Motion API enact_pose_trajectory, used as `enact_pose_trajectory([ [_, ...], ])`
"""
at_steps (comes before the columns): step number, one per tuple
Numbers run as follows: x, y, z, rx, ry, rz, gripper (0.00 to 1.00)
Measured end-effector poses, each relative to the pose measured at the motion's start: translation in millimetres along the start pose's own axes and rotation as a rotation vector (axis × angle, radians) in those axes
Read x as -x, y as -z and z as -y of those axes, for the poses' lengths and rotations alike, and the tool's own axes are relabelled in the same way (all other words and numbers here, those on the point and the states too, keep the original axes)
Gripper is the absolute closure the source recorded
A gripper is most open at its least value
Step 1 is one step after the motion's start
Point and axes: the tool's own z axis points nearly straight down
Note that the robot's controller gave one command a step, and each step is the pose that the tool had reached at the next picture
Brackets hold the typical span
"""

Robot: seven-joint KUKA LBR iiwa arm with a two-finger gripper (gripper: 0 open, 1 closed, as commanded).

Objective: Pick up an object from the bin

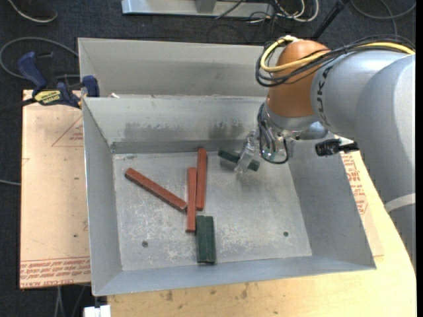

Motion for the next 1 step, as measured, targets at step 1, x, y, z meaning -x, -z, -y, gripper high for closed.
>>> enact_pose_trajectory([
  [1, 2.3, 99.8, -1.2, 0.004, 0.002, 0.008, 1.00],
])
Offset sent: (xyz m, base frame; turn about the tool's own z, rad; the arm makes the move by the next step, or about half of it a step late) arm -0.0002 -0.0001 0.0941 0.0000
